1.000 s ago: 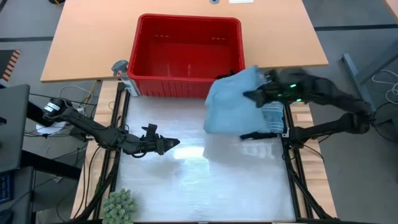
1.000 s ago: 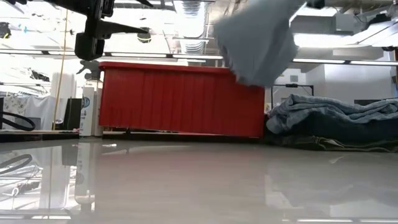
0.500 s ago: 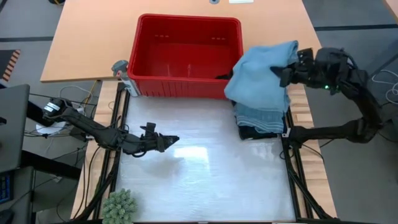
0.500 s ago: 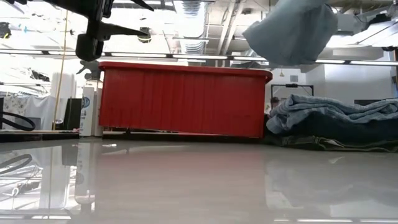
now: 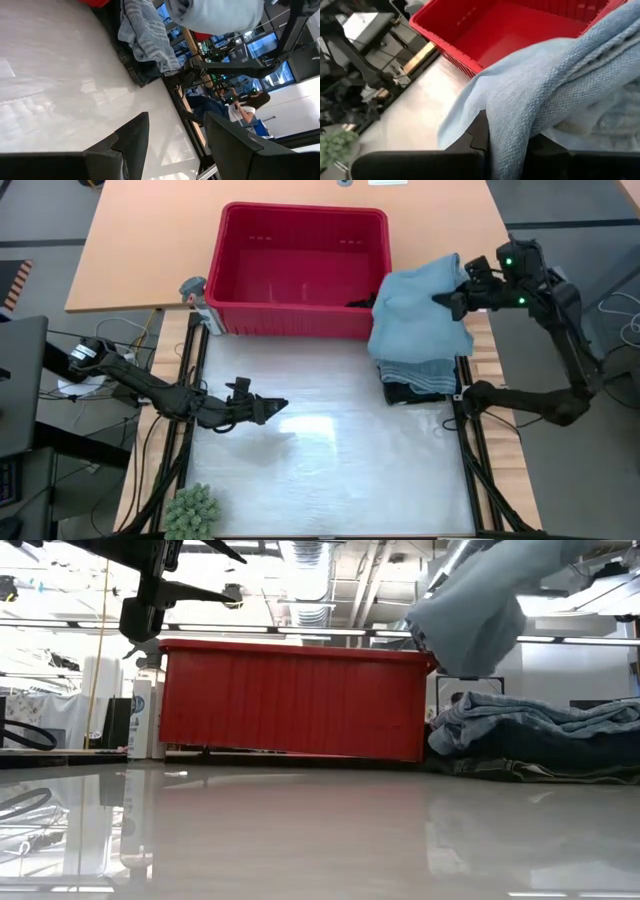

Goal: Fold Laundry from Bin
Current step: Stack the folded light blue pants on top of the folded light blue shirt

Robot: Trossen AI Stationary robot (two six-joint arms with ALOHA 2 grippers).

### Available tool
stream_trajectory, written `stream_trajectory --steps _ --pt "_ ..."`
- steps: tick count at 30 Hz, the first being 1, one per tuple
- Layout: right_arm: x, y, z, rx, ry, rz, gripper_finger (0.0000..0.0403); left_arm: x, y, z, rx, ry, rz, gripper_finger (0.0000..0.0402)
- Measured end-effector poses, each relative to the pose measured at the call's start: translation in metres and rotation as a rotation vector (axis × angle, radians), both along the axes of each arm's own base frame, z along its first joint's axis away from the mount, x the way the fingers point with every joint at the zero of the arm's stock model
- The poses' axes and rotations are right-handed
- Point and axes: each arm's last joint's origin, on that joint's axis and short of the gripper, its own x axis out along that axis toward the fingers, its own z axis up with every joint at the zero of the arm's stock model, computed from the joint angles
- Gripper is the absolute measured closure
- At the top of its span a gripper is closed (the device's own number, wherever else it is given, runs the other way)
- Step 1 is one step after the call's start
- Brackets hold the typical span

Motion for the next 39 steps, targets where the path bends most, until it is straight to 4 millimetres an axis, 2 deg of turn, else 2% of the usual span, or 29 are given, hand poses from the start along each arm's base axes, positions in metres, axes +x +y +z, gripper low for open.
stream_trajectory --steps 5,9,14,19,24,27,32,39 --pt "-0.015 -0.026 -0.015 -0.014 0.008 0.045 0.034 0.0 0.0 0.0 -0.02 -0.006 0.003 0.0219" --pt "-0.027 -0.044 -0.028 -0.012 -0.067 0.072 0.034 0.0 0.0 0.0 -0.039 -0.011 0.007 0.0219" --pt "-0.026 -0.041 -0.034 -0.066 -0.117 0.134 0.034 0.0 0.001 0.0 -0.047 -0.016 0.038 0.0219" --pt "-0.026 -0.039 -0.06 0.056 -0.089 0.095 0.034 -0.001 0.002 -0.001 -0.041 -0.009 0.061 0.0219" --pt "-0.028 -0.042 -0.099 0.139 -0.002 -0.057 0.034 -0.002 0.003 -0.003 -0.021 0.011 0.105 0.0219" --pt "-0.024 -0.044 -0.123 0.247 0.036 -0.119 0.034 -0.002 0.003 -0.005 -0.016 0.021 0.12 0.0219" --pt "-0.01 -0.047 -0.141 0.315 0.127 -0.228 0.034 -0.003 0.004 -0.007 -0.003 0.042 0.13 0.0219" --pt "0.004 -0.051 -0.165 0.41 0.399 -0.303 0.034 -0.003 0.004 -0.008 -0.002 0.057 0.135 0.0219"
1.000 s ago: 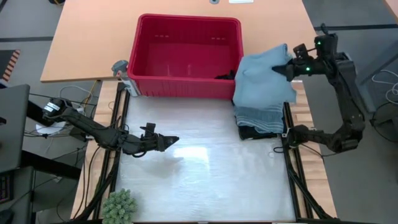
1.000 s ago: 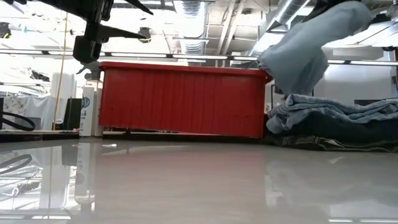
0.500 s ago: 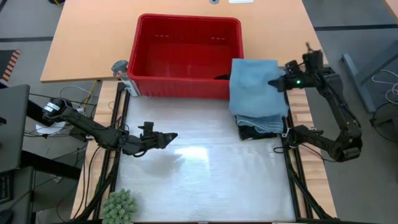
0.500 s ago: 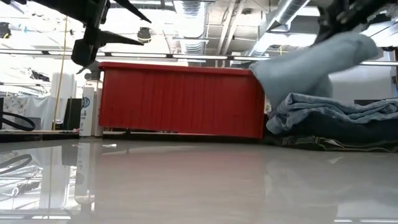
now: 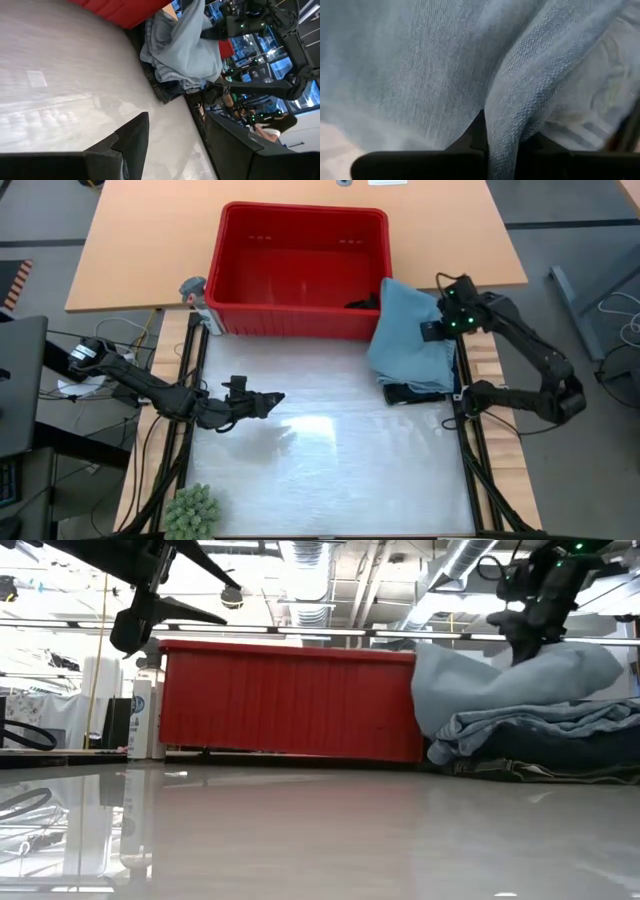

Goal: Fold Laundry from Bin
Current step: Stack the folded light blue pants on top of the folded light blue shirt

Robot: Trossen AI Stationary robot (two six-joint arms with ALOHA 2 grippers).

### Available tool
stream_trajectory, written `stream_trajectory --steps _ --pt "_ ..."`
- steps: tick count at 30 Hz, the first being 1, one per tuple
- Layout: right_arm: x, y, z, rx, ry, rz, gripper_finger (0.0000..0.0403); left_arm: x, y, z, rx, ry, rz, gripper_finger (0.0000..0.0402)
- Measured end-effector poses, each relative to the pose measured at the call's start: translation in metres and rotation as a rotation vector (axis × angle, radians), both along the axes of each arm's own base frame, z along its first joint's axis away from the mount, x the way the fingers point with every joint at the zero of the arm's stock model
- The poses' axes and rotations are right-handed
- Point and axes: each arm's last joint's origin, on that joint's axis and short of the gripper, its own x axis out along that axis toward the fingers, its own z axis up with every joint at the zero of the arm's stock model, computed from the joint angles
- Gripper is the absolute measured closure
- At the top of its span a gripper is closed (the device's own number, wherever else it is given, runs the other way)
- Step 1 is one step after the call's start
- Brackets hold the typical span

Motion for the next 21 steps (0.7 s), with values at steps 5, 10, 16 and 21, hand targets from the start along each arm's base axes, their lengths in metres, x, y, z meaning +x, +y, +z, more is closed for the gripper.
stream_trajectory --steps 5,10,16,21 --pt "0.0 -0.001 -0.008 0.02 0.161 -0.095 0.0323 0.0 0.0 0.0 -0.003 0.001 -0.006 0.0219" --pt "-0.01 0.003 0.003 -0.019 0.303 -0.223 0.0217 0.0 -0.001 0.0 -0.028 -0.01 -0.014 0.0219" --pt "-0.014 0.005 0.03 -0.081 0.296 -0.302 0.0144 0.001 -0.001 0.002 -0.043 -0.027 -0.03 0.0219" --pt "-0.017 0.012 0.063 -0.141 0.208 -0.351 0.0141 0.001 -0.002 0.002 -0.046 -0.029 -0.047 0.0219"
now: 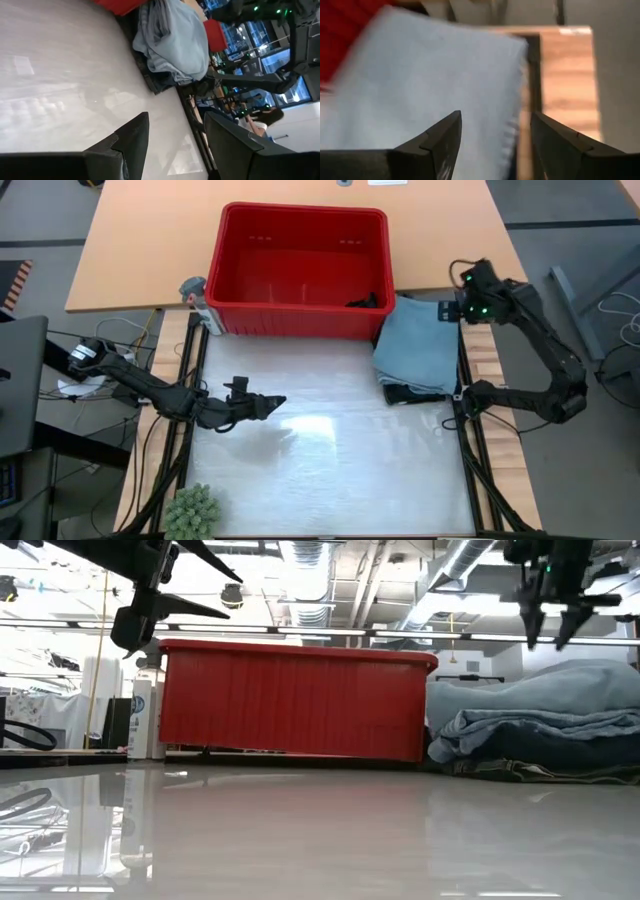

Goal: Fold Laundry from Bin
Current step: Stack the folded light blue pants on top of the folded light blue shirt

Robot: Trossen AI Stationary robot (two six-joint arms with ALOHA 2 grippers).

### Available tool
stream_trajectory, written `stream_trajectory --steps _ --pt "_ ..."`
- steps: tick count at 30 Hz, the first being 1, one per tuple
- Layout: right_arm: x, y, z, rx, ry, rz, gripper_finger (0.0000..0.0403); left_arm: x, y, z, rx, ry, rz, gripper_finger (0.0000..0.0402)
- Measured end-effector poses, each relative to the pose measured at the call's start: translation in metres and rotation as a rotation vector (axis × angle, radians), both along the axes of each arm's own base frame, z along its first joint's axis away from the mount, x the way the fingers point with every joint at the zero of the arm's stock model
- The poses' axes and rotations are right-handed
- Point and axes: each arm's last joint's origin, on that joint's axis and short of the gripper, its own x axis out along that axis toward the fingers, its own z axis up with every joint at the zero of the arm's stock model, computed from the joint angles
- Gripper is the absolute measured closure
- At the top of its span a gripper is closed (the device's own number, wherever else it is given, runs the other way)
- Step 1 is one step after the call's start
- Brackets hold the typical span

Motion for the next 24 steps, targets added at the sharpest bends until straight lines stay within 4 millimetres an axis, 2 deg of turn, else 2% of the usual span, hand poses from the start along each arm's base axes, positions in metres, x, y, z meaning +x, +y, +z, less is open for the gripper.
stream_trajectory --steps 4,7,10,15,18,24 --pt "0.013 0.005 0.027 -0.144 -0.193 0.1 0.0146 0.002 0.0 0.003 0.018 -0.009 -0.054 0.0219" --pt "0.028 0.006 0.028 -0.259 -0.265 0.153 0.0153 0.004 0.003 0.006 0.022 -0.036 -0.058 0.0219" --pt "0.039 0.004 0.007 -0.241 -0.292 0.136 0.0169 0.005 0.008 0.008 0.034 -0.05 -0.037 0.0219" --pt "0.035 0.002 -0.046 -0.137 -0.114 -0.055 0.0208 0.008 0.014 0.01 0.043 -0.06 -0.035 0.0219" --pt "0.035 -0.001 -0.073 -0.081 -0.079 -0.133 0.0231 0.009 0.016 0.01 0.036 -0.059 -0.052 0.0219" --pt "0.034 -0.012 -0.108 -0.024 0.018 -0.133 0.0264 0.01 0.022 0.01 0.021 -0.065 -0.032 0.0219"
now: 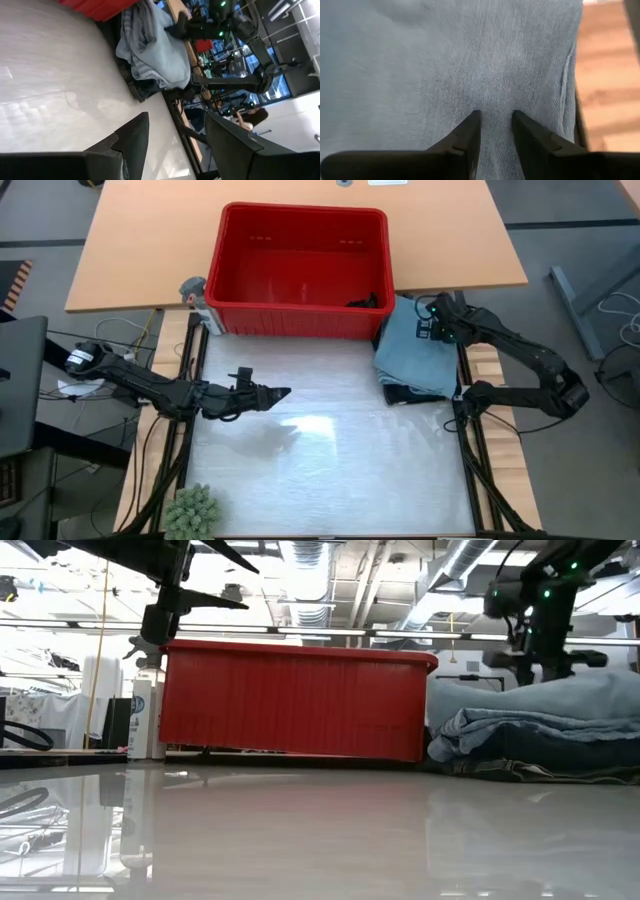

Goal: Fold Laundry from Bin
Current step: Stack the folded light blue pants on top of the folded light blue shirt

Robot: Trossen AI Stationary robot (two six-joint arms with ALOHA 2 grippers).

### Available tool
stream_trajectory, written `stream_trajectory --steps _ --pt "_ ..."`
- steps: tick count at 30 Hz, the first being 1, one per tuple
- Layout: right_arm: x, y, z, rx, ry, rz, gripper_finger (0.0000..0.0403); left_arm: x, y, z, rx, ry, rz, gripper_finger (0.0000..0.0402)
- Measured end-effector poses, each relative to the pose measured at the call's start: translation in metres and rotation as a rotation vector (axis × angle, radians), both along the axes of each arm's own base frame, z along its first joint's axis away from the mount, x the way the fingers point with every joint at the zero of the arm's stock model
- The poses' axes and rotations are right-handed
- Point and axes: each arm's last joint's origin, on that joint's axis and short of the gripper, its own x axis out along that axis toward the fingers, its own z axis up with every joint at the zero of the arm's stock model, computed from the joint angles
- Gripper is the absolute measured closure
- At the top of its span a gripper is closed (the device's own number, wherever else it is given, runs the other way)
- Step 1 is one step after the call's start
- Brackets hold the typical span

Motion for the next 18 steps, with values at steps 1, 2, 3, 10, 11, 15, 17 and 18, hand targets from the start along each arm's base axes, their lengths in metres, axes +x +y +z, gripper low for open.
stream_trajectory --steps 1,2,3,10,11,15,17,18 --pt "-0.001 -0.002 -0.005 0.028 0.028 -0.02 0.027 0.0 0.001 0.0 -0.004 -0.003 0.003 0.0219" --pt "-0.002 -0.005 -0.01 0.058 0.051 -0.034 0.0274 0.001 0.002 0.001 -0.009 -0.008 0.001 0.0219" --pt "-0.004 -0.008 -0.013 0.085 0.074 -0.043 0.0279 0.001 0.004 0.001 -0.01 -0.015 -0.005 0.0219" --pt "-0.005 -0.02 -0.016 0.147 0.066 -0.031 0.0289 0.01 0.017 0.024 0.076 -0.07 -0.071 0.0219" --pt "-0.003 -0.02 -0.011 0.134 0.061 -0.018 0.0289 0.011 0.019 0.029 0.098 -0.076 -0.077 0.0219" --pt "0.002 -0.02 0.019 0.018 -0.002 0.006 0.029 0.015 0.029 0.049 0.204 -0.093 -0.081 0.0219" --pt "0.0 -0.018 0.03 -0.014 -0.037 -0.014 0.029 0.017 0.036 0.058 0.27 -0.094 -0.072 0.0219" --pt "-0.001 -0.017 0.035 -0.032 -0.058 -0.016 0.029 0.017 0.04 0.063 0.302 -0.093 -0.07 0.0219"
